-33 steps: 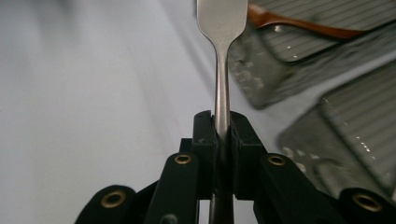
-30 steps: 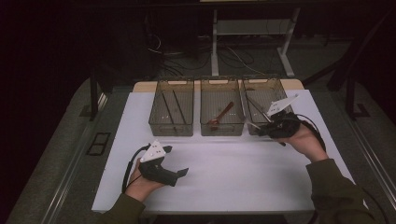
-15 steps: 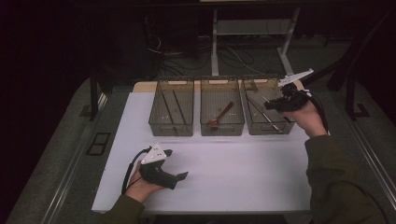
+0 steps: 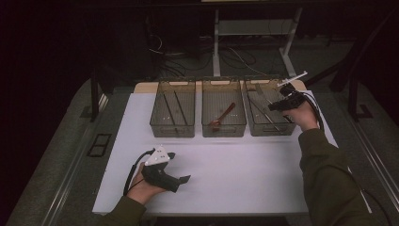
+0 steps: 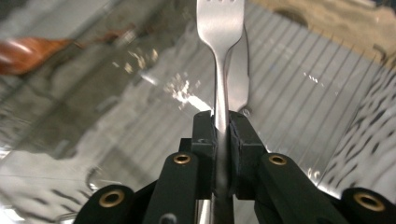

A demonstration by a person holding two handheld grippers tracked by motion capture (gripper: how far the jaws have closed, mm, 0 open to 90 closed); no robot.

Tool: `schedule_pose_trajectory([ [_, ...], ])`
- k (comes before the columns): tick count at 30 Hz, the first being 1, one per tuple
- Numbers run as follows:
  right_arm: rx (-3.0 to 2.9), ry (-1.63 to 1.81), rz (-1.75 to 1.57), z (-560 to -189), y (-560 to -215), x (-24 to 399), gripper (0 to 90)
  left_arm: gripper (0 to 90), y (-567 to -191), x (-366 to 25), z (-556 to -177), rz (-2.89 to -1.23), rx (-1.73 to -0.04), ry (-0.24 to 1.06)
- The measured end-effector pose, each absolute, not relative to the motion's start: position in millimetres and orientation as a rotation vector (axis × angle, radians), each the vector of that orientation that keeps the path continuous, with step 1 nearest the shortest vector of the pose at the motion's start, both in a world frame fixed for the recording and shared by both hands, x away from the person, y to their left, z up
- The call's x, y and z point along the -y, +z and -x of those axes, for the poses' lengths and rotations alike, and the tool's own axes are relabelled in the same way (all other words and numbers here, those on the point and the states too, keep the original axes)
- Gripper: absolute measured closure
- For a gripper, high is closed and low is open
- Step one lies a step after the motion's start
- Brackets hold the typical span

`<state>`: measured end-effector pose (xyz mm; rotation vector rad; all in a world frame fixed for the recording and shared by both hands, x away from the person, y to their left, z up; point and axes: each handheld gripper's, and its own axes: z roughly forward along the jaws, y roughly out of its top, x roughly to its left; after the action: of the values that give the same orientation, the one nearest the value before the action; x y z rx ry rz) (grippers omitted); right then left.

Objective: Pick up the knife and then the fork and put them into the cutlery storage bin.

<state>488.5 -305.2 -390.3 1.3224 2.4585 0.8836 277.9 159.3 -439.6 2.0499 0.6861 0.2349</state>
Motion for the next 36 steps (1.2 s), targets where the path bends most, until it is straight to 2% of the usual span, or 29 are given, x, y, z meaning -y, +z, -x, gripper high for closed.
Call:
schedule_pose_trajectory([
  [3, -2.426, 0.901, -1.343, -487.3, -392.1, 305.9, 54.9, 0.0, -440.5, -158.8, -278.3, -2.056, -0.688, 0.231],
  [12, -2.336, 1.059, -1.293, -464.2, -375.0, 309.3, 34.9, 0.0, -438.7, -160.9, -278.6, -2.041, -0.693, 0.232],
  [23, -2.263, 1.282, -1.174, -396.2, -364.4, 311.9, 26.9, 0.0, -438.7, -160.7, -278.2, -2.046, -0.693, 0.221],
  [29, -2.245, 1.34, -1.128, -364.6, -370.1, 306.1, 21.4, 0.0, -438.4, -160.6, -277.7, -2.051, -0.689, 0.219],
  [36, -2.248, 1.383, -1.103, -327.5, -393.9, 304.3, 18.7, 0.0, -437.1, -161.4, -277.0, -2.044, -0.684, 0.215],
])
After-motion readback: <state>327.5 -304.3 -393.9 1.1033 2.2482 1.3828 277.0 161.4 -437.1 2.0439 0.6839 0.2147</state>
